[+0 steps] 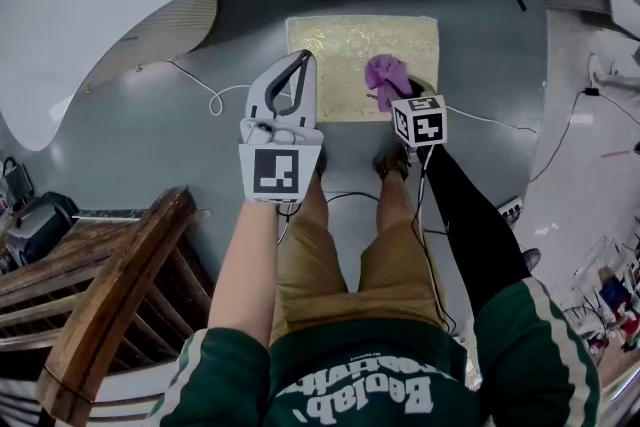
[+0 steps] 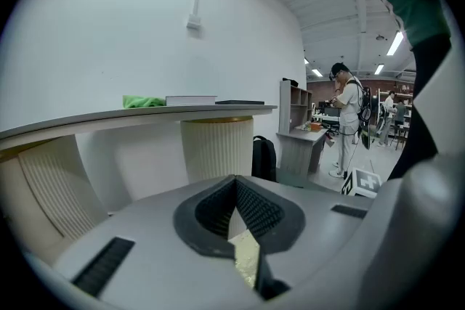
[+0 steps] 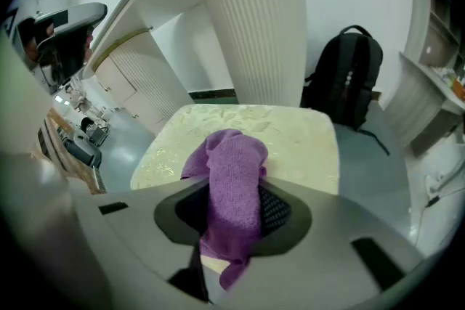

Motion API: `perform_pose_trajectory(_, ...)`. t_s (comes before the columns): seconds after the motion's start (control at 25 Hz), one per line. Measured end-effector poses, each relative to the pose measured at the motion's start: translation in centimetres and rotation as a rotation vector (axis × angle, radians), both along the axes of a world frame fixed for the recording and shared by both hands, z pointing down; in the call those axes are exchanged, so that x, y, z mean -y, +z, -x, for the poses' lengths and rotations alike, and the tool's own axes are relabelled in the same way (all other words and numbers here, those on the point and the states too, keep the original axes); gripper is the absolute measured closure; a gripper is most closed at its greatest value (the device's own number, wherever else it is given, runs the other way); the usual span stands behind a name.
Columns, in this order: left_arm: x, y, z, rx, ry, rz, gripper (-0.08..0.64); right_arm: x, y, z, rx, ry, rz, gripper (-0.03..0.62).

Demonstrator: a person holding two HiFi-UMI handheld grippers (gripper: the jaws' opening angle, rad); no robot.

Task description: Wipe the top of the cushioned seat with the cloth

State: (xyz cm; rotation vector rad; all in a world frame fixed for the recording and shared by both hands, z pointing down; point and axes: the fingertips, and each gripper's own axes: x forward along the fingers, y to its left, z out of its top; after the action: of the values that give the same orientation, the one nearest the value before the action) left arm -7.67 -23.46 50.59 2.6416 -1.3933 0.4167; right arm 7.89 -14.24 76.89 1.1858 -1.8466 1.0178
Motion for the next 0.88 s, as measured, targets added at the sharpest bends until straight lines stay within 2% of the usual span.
perform_pose_trajectory(0.32,-0.2,0.3,-7.1,-0.015,0.04,-0.005,0.545,-0.7,0.4,-10.2,-0.066,0.064,-0.009,0.463)
perform_pose_trajectory(0.52,-1.1,0.9,-10.7,-0.016,0.076,-0.002,0.545,-2.9,1.6,-16.1,-0.158,0.177,0.066,0.465)
perform_pose_trajectory(0.6,-1.4,1.0,-12.0,-0.009,0.09,-0.007,0.545,-2.9,1.2,-16.9,-0.131,0.199,0.052,0.465)
perform_pose_trajectory(0.76,-2.0,0.1,-13.4,0.005,0.076,-0.038,0.545,-2.9,-0.2,-16.7,-0.071,0.136,0.0,0.463)
perform_pose_trajectory(0.88,-2.7,-0.9,-13.2,0.007,0.039,-0.042,0.545,-2.7,-1.7,-16.2,-0.019,0.116,-0.041,0.463)
